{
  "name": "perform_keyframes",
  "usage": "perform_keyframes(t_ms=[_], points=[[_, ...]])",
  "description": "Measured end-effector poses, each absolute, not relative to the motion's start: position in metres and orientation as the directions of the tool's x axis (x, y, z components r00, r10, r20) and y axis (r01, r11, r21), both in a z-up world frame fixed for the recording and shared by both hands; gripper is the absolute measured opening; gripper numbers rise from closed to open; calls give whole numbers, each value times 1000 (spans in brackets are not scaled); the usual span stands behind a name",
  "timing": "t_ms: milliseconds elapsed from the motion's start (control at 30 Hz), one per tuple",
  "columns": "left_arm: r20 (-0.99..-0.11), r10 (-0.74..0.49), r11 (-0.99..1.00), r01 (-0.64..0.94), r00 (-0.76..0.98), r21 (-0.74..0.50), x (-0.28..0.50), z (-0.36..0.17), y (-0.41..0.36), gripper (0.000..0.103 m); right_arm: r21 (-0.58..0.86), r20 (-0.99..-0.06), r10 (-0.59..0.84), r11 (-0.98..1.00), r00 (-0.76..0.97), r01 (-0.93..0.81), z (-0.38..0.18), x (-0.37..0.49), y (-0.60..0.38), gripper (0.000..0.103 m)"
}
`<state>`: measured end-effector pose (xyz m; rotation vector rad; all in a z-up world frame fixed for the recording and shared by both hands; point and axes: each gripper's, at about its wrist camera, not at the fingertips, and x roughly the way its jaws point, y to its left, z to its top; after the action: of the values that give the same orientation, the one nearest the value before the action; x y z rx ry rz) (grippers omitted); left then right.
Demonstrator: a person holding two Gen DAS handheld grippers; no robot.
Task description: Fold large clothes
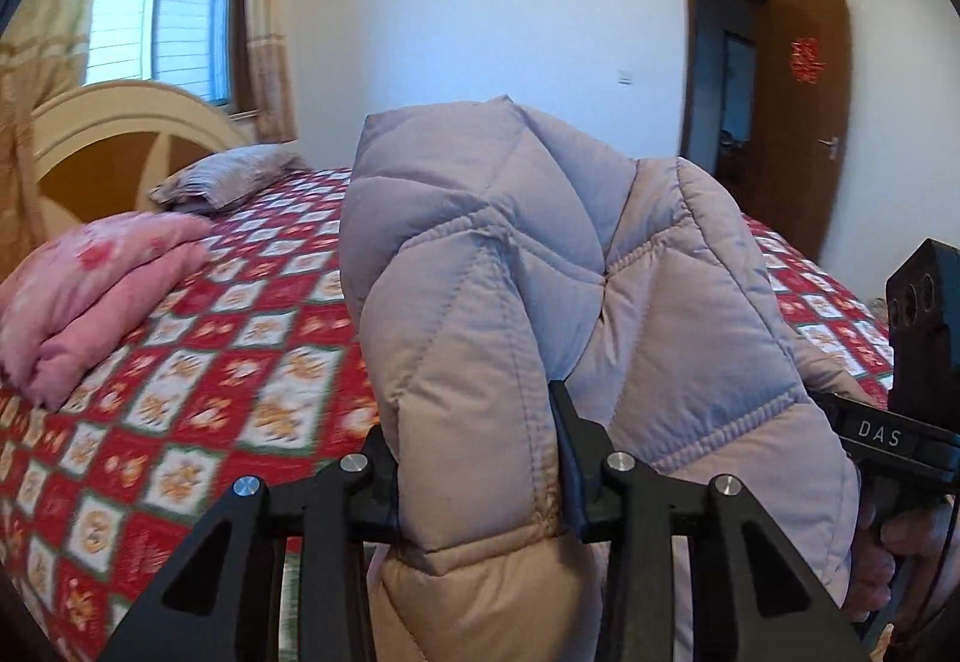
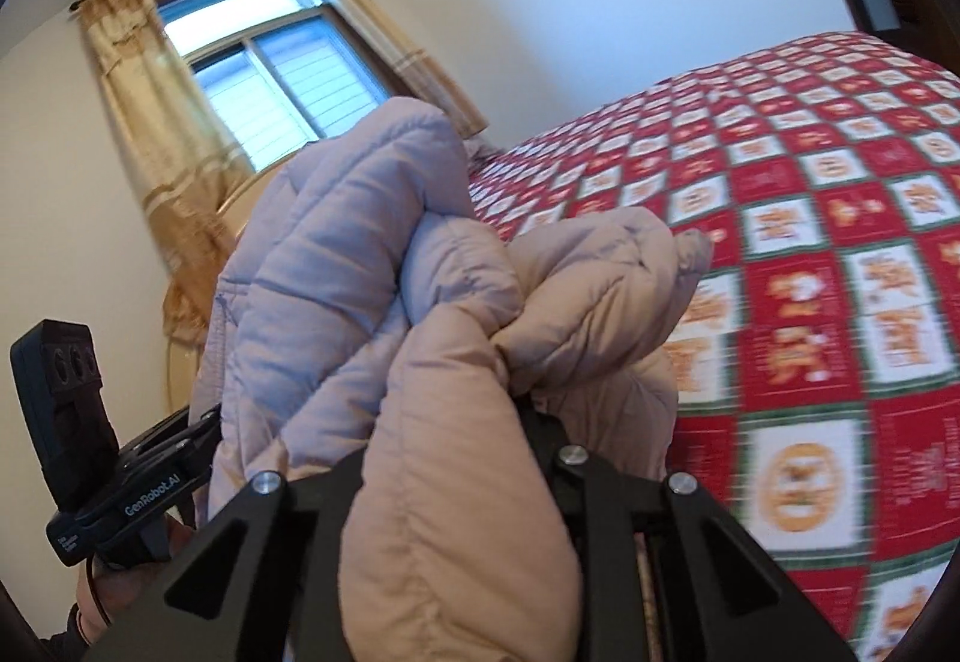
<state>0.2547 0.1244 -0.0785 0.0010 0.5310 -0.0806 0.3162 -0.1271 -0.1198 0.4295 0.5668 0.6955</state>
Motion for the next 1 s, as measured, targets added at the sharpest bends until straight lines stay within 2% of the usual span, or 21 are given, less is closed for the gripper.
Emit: perform_keyframes(t_ms=[167, 267, 333, 433, 633, 733, 1000], points=[[-560, -21, 1000, 12, 828, -21, 259, -103, 158, 40, 529, -384, 719, 685, 579, -501, -130, 323, -86, 24], [-607, 9, 999, -31, 794, -26, 267, -131, 172, 52, 506, -445, 695, 716, 565, -481, -145, 327, -69, 25], [-618, 21, 998, -51, 786, -30, 269, -143, 179, 64, 485, -485, 671, 740, 561, -466, -155, 329, -63, 27], [-623, 25, 997, -69, 781, -47, 268, -156, 189, 77, 450, -536, 627, 779, 565, -437, -170, 331, -60, 33], [-624, 23, 993, -89, 781, -76, 272, -169, 197, 90, 429, -571, 579, 815, 581, -390, -182, 335, -60, 46], [-624, 20, 990, -103, 781, -96, 274, -174, 201, 94, 431, -579, 569, 822, 584, -373, -187, 336, -63, 51], [-628, 24, 988, -115, 778, -105, 276, -176, 203, 96, 421, -613, 543, 839, 574, -343, -193, 342, -62, 57]])
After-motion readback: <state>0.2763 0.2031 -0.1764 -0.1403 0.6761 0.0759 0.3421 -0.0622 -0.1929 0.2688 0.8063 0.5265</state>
